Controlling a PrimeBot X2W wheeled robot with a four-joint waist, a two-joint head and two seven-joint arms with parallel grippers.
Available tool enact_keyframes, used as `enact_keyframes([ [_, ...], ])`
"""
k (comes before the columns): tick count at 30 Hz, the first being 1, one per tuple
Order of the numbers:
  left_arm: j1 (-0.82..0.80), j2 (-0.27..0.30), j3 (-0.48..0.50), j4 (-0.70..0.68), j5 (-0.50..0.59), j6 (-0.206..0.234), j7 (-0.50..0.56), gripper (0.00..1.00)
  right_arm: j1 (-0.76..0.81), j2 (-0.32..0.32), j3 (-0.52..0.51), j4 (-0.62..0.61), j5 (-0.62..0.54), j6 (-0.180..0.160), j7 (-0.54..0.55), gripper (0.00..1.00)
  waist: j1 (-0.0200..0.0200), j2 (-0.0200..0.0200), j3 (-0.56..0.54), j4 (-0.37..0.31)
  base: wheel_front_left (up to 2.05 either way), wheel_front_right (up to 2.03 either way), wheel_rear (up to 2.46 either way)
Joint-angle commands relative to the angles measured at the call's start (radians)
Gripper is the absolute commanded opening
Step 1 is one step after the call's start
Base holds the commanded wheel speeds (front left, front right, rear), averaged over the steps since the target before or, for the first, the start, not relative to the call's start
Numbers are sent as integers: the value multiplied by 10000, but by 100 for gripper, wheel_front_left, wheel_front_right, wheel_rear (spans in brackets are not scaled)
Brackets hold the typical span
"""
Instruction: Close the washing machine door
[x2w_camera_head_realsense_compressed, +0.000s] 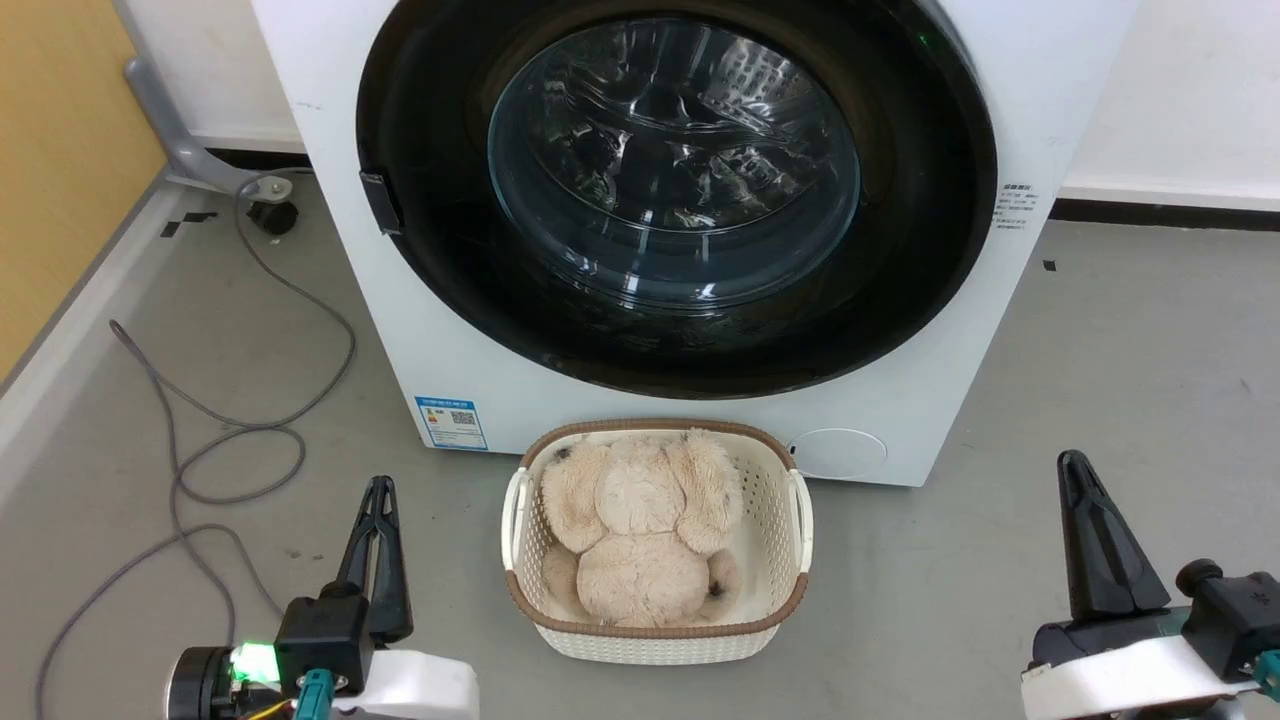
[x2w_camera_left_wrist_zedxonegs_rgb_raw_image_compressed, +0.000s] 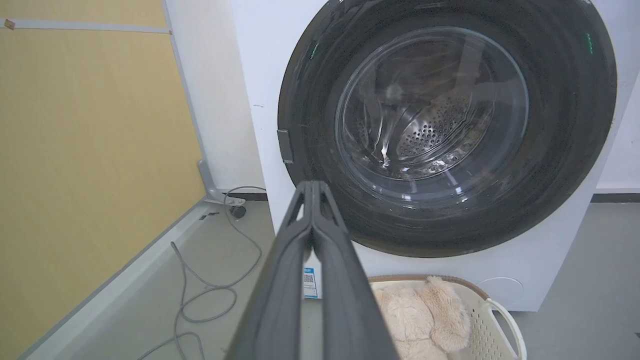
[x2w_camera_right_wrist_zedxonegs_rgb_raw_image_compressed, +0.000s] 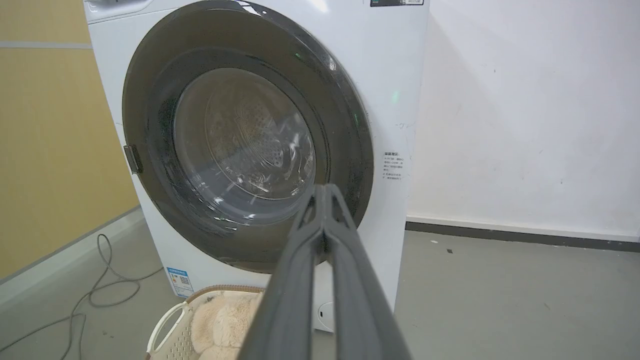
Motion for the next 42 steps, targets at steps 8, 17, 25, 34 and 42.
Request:
enact_keyframes([
  [8,-30,-22,119,-14,22,-192,205,0,-30,11,61,43,-138,-2,208,0,1,-1,-11,-26,0,0,0],
  [17,-41,-47,207,-21,30,-347,389,0,-41,15,105,62,-210,-2,393,0,1,-1,-24,-54,0,0,0],
  [25,-51,-69,286,-27,37,-486,553,0,-51,19,144,80,-274,-3,557,0,1,-1,-36,-80,0,0,0],
  [34,-65,-99,393,-35,47,-676,778,0,-66,24,197,103,-362,-4,783,0,1,-1,-51,-114,0,0,0],
  [42,-78,-126,492,-42,56,-849,982,0,-78,29,246,124,-442,-5,989,0,1,-1,-65,-146,0,0,0],
])
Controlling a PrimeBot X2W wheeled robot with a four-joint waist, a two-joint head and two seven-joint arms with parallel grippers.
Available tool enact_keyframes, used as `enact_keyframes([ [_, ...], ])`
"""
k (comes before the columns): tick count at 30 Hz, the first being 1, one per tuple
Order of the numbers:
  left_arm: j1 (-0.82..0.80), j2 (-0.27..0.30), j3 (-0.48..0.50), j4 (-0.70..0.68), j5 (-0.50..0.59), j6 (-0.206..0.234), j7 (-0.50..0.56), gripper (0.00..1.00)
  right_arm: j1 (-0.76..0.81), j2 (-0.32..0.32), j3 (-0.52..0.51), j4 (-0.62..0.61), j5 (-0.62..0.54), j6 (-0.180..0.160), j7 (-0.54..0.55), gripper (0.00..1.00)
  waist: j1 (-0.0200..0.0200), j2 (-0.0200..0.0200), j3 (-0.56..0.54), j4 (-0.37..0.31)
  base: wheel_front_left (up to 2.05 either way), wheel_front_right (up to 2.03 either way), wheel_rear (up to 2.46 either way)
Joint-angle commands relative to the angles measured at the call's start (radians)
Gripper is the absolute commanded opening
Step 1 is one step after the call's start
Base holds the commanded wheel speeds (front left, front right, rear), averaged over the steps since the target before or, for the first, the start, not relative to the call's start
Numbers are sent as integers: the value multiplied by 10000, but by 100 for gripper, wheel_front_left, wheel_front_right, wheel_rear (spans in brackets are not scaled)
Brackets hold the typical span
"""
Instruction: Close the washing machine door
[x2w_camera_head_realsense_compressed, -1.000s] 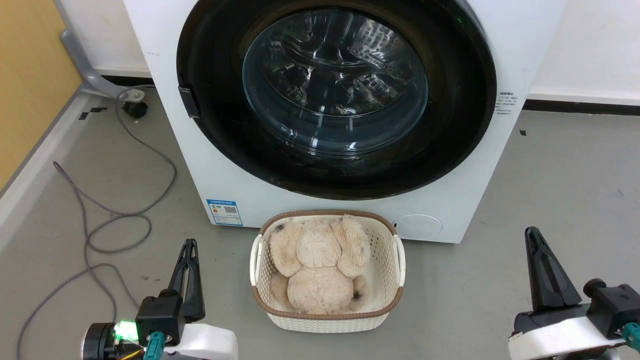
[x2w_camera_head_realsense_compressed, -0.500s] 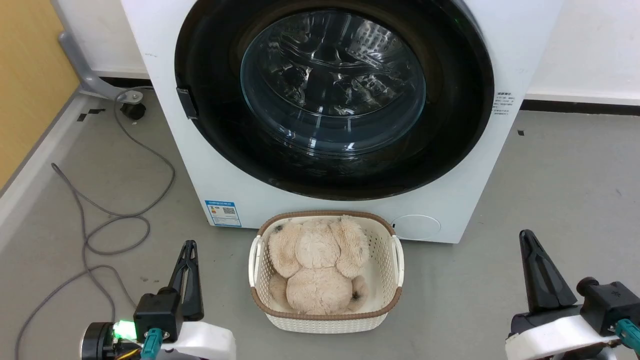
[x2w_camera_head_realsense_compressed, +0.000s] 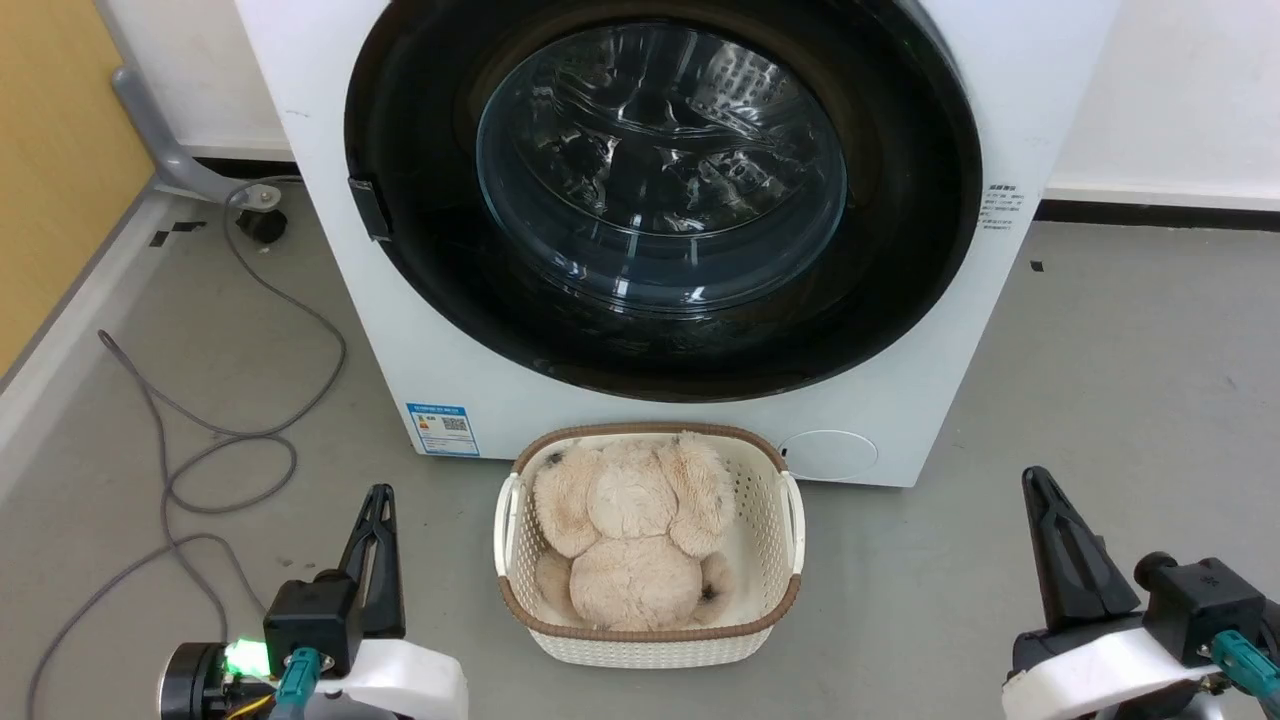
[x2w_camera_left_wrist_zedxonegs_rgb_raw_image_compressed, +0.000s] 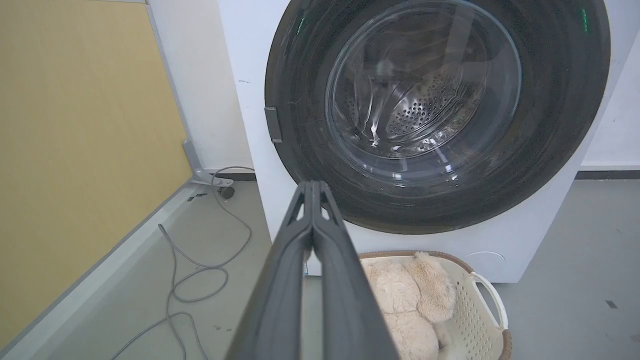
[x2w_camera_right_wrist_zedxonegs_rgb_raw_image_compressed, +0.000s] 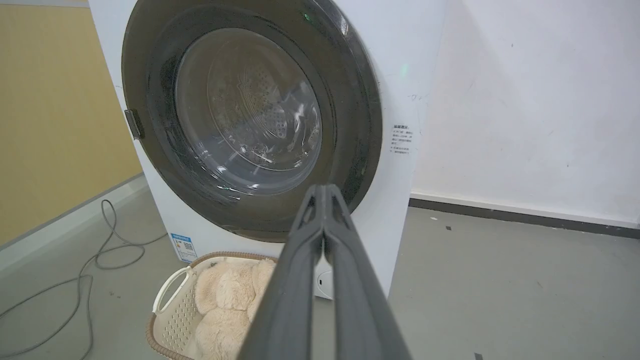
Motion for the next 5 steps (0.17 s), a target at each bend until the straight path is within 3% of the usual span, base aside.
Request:
enact_keyframes([
  [1,-76,-42,59,-33,50,-88,69,0,-69,29,27,23,-109,-5,53,0,-1,-1,-2,-5,0,0,0],
  [5,-81,-53,98,-36,53,-158,151,0,-74,31,46,32,-141,-5,135,0,-1,-1,-8,-18,0,0,0],
])
